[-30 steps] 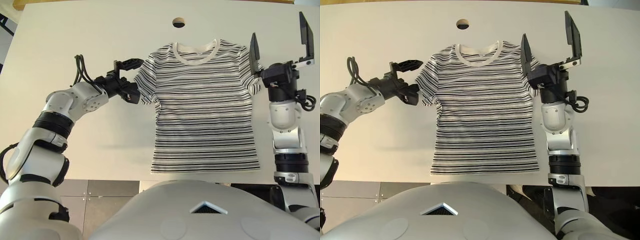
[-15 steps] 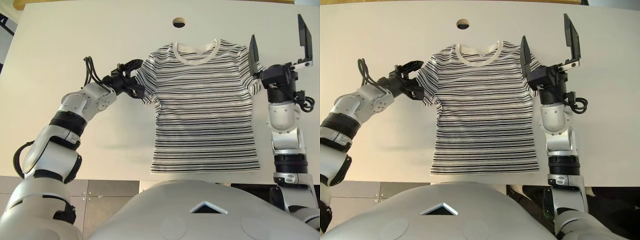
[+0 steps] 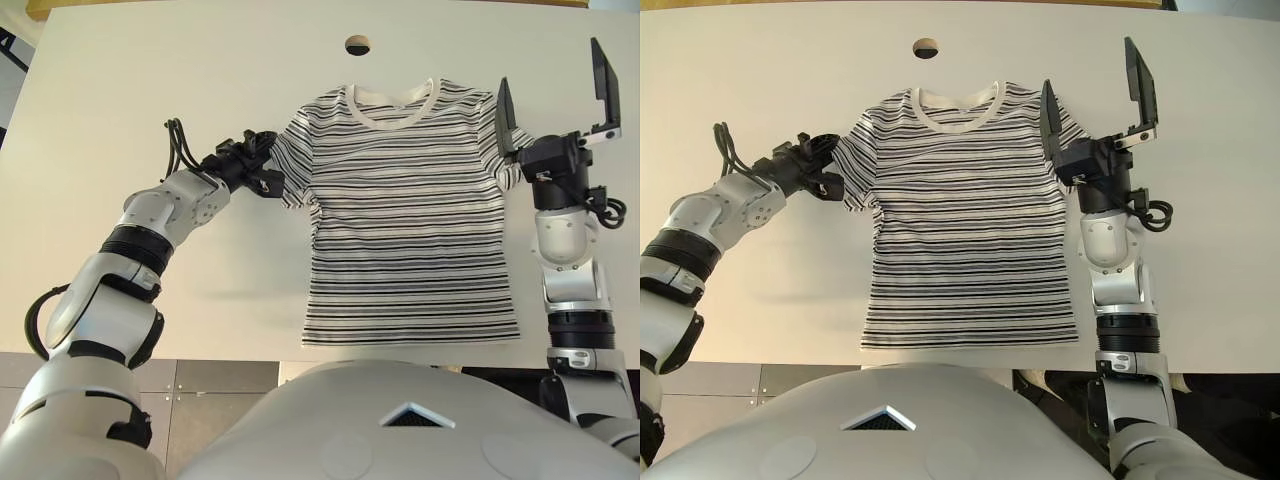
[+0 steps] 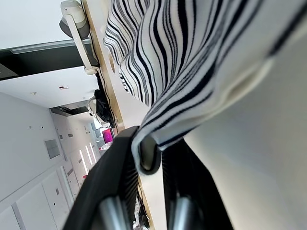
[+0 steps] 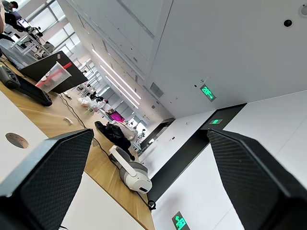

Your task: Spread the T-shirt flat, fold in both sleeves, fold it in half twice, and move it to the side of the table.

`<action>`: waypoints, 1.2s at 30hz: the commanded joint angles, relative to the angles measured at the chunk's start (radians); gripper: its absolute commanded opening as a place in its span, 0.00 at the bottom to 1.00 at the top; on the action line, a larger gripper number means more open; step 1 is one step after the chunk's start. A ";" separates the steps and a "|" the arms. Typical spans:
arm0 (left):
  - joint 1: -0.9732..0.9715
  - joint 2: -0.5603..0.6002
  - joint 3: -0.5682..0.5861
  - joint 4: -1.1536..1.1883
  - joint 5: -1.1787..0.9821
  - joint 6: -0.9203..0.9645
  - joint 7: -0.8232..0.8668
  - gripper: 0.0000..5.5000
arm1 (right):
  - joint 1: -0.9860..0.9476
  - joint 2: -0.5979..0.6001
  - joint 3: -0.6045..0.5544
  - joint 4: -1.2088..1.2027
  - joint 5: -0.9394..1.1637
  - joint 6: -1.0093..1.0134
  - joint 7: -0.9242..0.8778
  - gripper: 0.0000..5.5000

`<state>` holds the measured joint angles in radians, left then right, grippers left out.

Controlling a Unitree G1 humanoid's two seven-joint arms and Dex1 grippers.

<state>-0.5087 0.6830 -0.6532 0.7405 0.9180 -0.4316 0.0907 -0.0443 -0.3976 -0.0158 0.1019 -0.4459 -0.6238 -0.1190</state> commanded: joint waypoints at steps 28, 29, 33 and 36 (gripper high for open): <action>-0.015 -0.258 0.067 -0.078 -0.022 0.054 0.177 0.02 | 0.014 0.000 -0.006 0.055 -0.010 -0.008 -0.053 0.80; -0.023 -0.267 0.055 -0.063 -0.011 0.056 0.175 0.02 | 0.015 0.002 -0.003 0.057 -0.011 -0.009 -0.056 0.80; -0.057 -0.310 0.026 -0.012 -0.002 0.056 0.175 0.13 | 0.015 0.006 0.002 0.076 -0.015 -0.009 -0.069 0.80; -0.063 -0.326 0.012 0.018 -0.009 0.047 0.163 0.23 | 0.012 0.005 0.003 0.085 -0.014 -0.007 -0.078 0.80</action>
<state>-0.5566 0.3623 -0.6312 0.7367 0.9091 -0.3792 0.2778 -0.0281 -0.3944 -0.0158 0.1789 -0.4508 -0.6305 -0.1890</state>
